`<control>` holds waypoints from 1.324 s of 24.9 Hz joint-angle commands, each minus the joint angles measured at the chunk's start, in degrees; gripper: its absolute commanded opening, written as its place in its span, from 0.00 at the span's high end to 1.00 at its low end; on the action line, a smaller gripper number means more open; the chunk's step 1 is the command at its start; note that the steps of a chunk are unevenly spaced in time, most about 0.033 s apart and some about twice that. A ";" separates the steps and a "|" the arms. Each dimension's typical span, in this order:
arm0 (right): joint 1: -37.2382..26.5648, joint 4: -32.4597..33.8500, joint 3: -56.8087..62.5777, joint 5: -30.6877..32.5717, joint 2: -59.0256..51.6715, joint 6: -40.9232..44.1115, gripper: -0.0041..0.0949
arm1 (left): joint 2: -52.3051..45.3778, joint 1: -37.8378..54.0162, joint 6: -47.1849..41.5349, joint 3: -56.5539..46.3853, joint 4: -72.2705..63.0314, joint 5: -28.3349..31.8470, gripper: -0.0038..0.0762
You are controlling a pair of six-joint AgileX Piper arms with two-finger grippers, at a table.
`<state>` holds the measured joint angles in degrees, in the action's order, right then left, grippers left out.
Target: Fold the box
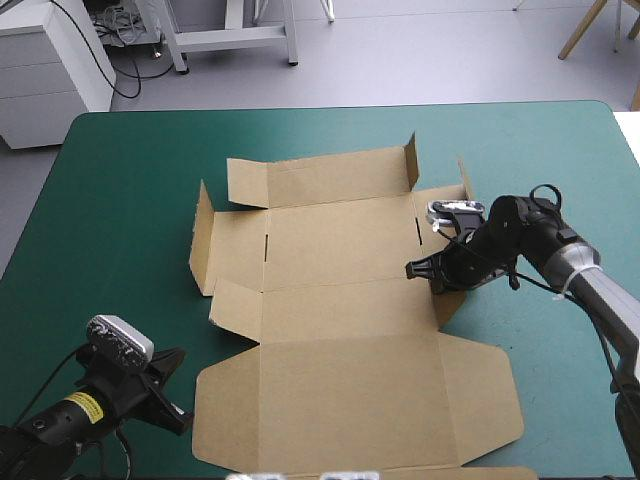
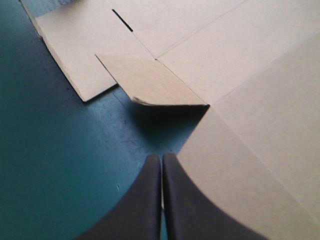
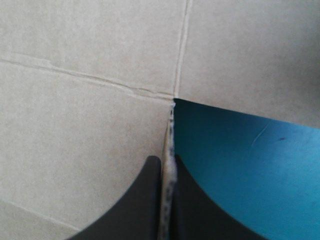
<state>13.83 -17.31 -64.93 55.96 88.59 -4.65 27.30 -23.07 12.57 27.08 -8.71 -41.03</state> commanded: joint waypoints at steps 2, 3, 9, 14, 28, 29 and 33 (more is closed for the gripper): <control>0.03 6.81 -8.93 3.88 -0.09 -1.94 0.98 | 0.48 -0.07 -0.46 3.28 -1.57 3.88 0.96; 0.03 8.11 -10.35 4.74 0.68 -2.07 0.98 | 0.48 -0.07 -0.46 3.91 -1.57 3.88 0.96; 0.09 9.49 -20.54 6.71 8.05 -14.18 0.98 | 0.48 -0.07 -0.34 7.58 -1.57 3.88 0.96; 0.33 8.55 -33.63 6.84 16.34 -24.58 0.98 | 0.48 -0.07 -0.34 9.28 -1.57 4.11 0.96; 18.49 9.05 -54.79 5.73 31.32 -58.84 0.98 | 0.48 -0.07 -0.34 9.37 -1.57 3.89 0.96; 19.46 9.05 -54.79 7.24 31.31 -58.84 0.98 | 0.48 -0.07 -0.34 9.37 -1.57 3.67 0.96; 20.71 8.45 -54.79 10.94 31.31 -57.42 0.98 | 0.48 -0.07 -0.34 9.37 -1.57 3.67 0.96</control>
<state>34.16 -7.95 -117.74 65.89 123.72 -62.61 27.30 -23.07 12.57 34.47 -9.30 -40.77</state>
